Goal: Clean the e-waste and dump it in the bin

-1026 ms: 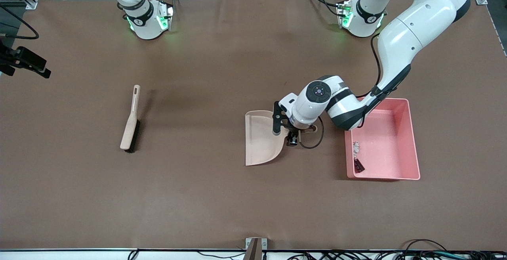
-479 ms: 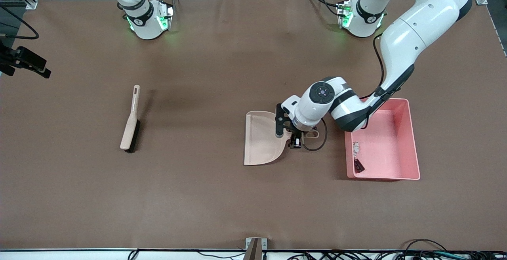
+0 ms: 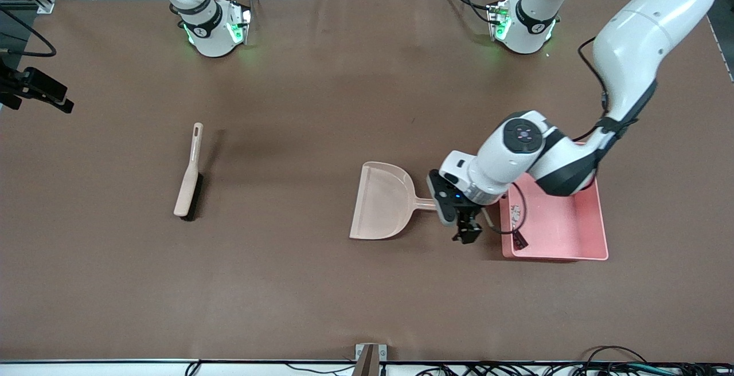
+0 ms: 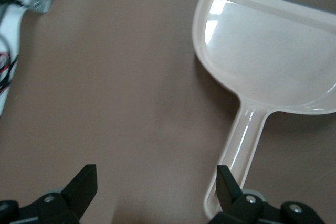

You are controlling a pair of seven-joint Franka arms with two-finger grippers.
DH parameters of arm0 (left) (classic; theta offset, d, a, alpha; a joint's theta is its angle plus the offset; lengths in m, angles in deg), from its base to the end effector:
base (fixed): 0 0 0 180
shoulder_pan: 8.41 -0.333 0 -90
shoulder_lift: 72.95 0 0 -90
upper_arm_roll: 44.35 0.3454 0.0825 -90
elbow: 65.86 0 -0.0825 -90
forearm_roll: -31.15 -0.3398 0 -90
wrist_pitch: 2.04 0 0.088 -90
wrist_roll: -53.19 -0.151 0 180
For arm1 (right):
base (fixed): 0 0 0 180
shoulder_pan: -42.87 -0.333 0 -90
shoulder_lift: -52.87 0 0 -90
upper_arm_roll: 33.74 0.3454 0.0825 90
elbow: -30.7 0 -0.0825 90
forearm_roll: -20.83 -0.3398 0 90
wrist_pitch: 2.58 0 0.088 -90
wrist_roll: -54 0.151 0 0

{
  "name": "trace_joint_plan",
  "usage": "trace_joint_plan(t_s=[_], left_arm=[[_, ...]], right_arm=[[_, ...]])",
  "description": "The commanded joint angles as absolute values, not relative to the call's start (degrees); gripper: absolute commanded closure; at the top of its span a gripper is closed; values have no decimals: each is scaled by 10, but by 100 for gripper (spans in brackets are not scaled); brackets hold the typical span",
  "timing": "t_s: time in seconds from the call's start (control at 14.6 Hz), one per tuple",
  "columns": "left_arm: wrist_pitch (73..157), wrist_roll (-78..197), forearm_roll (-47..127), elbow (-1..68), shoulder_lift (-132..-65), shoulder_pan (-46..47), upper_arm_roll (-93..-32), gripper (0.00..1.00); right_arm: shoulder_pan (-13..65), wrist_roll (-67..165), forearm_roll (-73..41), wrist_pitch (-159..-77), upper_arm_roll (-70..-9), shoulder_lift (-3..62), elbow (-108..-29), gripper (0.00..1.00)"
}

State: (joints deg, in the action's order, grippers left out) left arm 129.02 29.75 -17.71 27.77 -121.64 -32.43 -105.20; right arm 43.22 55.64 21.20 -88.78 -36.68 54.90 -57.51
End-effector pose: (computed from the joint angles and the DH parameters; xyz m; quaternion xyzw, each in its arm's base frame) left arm 0.6430 -0.2548 0.3265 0.7916 -0.5924 0.1493 0.0110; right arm 0.4909 -0.0298 0.6351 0.9991 -0.0432 0.0001 0.0023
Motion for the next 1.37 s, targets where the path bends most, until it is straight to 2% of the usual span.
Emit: trace_joint_plan(t_s=[0.0,0.34,0.82,0.96,1.09,1.3], left_arm=[[1203,361,-177,261,-1202,-388,-1117,0],[1069,531,-179,251,-1187,-494,-1219,0],[947,588,-164,173,-1172,-514,-1248,0],[939,589,-156,161,-1164,-512,-1247,0],[939,593,-133,161,-1123,-503,-1229,0],[939,618,-60,161,-1040,-443,-1143,0]], right_arm=[[430,565,213,-885,-368,556,-579,0],[430,565,213,-885,-368,556,-579,0],[430,565,213,-885,-368,556,-580,0],[430,565,213,-885,-368,556,-580,0],[430,565,213,-885,-368,556,-580,0],[430,565,213,-885,-368,556,-580,0]])
